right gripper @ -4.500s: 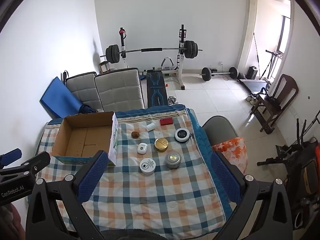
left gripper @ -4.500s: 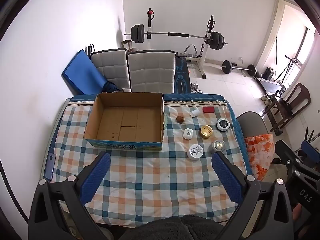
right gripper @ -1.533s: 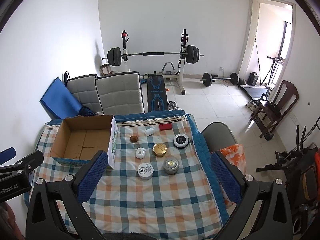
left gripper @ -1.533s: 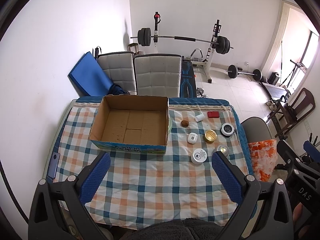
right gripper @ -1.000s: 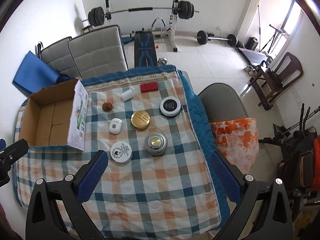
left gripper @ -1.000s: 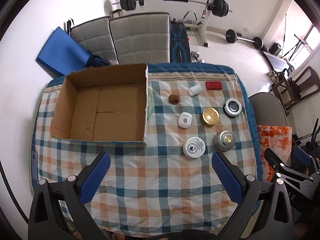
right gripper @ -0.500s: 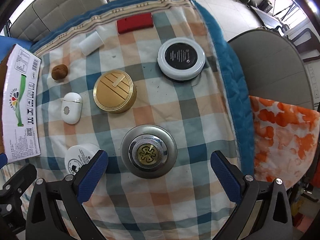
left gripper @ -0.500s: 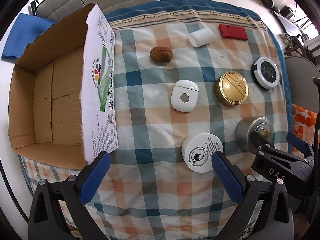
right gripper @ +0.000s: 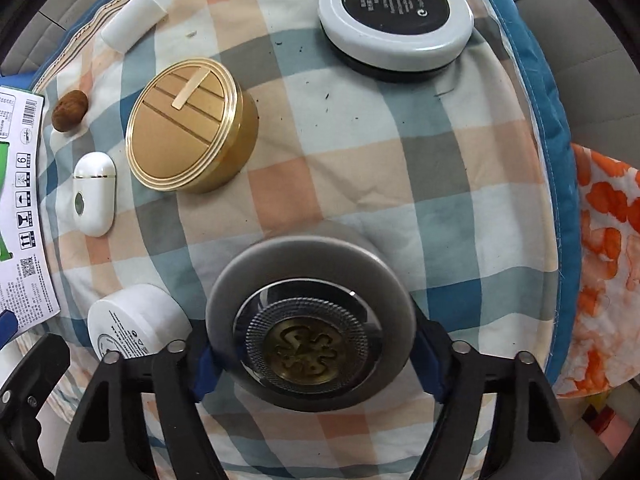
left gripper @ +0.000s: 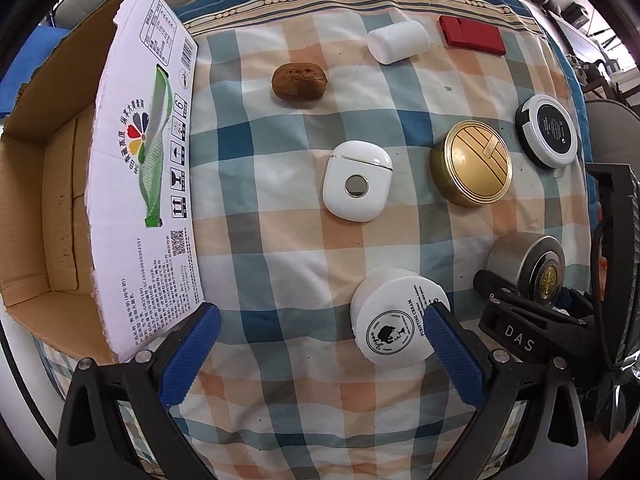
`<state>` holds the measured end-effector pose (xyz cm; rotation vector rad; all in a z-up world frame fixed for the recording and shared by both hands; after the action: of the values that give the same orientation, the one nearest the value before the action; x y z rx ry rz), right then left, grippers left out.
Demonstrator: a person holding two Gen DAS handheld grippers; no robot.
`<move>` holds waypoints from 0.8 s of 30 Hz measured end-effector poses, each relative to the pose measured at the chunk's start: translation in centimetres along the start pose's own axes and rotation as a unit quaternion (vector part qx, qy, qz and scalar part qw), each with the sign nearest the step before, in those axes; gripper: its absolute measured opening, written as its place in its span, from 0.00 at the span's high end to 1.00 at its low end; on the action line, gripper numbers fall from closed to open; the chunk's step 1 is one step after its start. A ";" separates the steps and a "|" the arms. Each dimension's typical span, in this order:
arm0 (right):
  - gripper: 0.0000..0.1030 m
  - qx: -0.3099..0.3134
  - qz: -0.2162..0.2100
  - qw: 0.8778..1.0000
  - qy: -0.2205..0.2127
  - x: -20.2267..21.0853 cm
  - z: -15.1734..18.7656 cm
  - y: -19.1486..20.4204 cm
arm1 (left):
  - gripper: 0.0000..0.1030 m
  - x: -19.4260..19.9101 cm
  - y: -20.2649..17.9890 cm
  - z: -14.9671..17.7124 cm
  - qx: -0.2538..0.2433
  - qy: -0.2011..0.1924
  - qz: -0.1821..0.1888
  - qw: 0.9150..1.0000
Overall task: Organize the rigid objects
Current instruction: 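Grasp the white cream jar with left tool while right tool grasps silver tin, then carry the white jar and silver tin with both tools into the box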
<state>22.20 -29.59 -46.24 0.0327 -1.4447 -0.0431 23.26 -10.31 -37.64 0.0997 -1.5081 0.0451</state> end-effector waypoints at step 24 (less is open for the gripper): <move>0.28 -0.035 -0.016 0.999 0.033 -2.6 3.3 -6.8 | 0.29 -10.2 -7.1 1.0 -0.065 0.100 0.002 0.993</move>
<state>18.51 -36.26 -48.71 -0.0001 -1.3767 -0.1189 22.28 -17.16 -47.98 -0.0120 -1.3066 -0.0381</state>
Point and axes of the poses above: each gripper's, at about its wrist camera, not at the fingertips, and x roughly against the way its jaws point, y to its left, z to its underside, the point moved 4 cm from there along -x, roughly the way its jaws point, and after that the axes turned 8 degrees about x, right-handed, at the moved point
